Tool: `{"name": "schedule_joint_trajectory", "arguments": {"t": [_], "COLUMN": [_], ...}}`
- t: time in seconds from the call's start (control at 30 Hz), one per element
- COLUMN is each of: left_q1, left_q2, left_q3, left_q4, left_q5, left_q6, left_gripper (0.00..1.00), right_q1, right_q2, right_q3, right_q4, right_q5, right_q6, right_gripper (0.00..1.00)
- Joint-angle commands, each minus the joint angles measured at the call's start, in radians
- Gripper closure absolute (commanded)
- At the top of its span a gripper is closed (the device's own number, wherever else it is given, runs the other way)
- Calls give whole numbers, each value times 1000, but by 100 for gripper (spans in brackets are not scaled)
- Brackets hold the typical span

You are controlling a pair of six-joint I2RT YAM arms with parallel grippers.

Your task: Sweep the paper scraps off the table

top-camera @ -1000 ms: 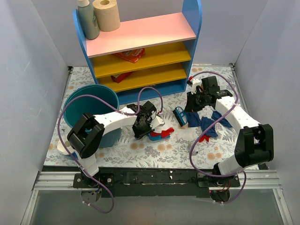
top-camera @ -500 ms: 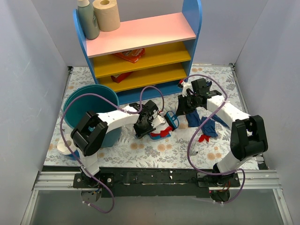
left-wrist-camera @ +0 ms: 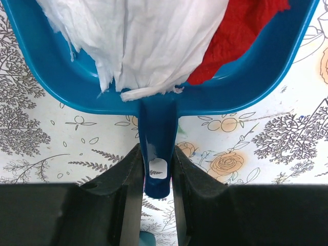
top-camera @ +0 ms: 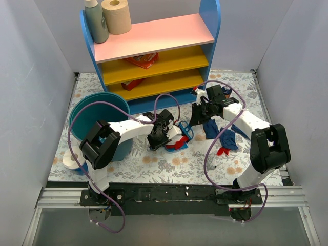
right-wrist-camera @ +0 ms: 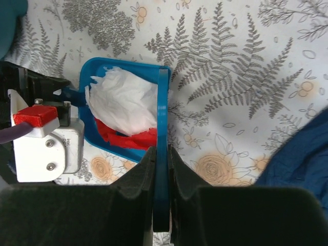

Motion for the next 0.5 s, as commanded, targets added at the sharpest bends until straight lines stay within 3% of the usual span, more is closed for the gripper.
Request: {"name": "schedule_joint_trajectory", "arguments": {"t": [0.0,0.47], "left_q1": [6,20], "left_q2": [-55,-52], "left_q3": [-37,-42], "left_q4": [71,175], "left_q5": [10,35], "left_q6": [-1,-2], "left_gripper": [100,100], "right_q1": [5,5], "right_q2": [-44,-75], "right_q3": [52,131], "right_q4": [-20,-114], "right_q5": [70,144], "right_q6": [-100,-173], "right_gripper": [99,99]}}
